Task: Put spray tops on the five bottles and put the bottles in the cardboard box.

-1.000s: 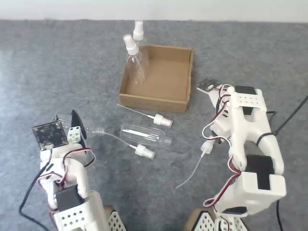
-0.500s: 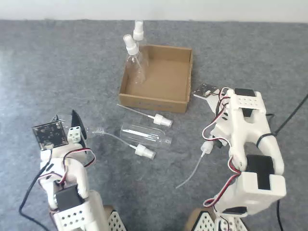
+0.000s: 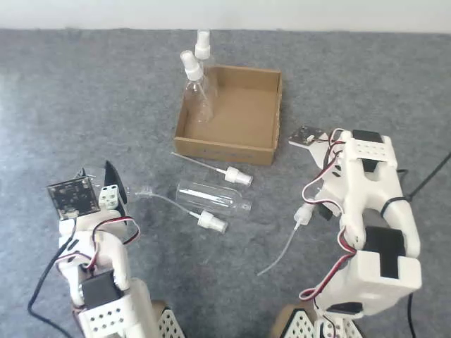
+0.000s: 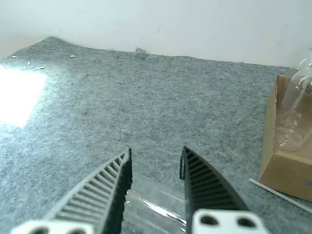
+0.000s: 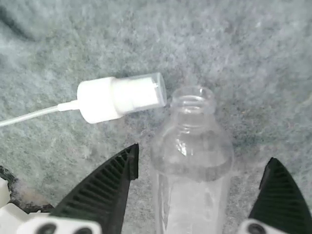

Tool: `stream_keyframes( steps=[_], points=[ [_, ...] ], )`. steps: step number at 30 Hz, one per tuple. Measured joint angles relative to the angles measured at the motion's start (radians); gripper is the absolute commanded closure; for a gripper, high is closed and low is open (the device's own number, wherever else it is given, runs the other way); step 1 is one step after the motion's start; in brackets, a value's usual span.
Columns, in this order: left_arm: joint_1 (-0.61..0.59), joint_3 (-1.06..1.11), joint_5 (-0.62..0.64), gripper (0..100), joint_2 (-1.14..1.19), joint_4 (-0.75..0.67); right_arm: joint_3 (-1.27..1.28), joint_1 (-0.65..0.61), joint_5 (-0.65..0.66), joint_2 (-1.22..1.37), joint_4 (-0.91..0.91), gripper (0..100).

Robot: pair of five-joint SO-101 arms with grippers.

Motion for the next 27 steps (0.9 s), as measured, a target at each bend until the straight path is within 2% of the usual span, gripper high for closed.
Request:
stream_keyframes(
  steps=[4,9,14,22,27],
  points=[
    [0.000,0.000,0.000,85,0.000,0.000,0.000,0.000,0.006,0.000,0.000,65.8],
    [0.000,0.000,0.000,85,0.000,0.000,0.000,0.000,0.008,0.000,0.000,80.2],
    [0.000,0.000,0.000,85,0.000,0.000,0.000,0.000,0.009,0.000,0.000,88.1],
    [0.000,0.000,0.000,85,0.000,0.000,0.000,0.000,0.009,0.000,0.000,94.1],
    [0.000,0.000,0.000,85,0.000,0.000,0.000,0.000,0.009,0.000,0.035,94.5]
  ],
)
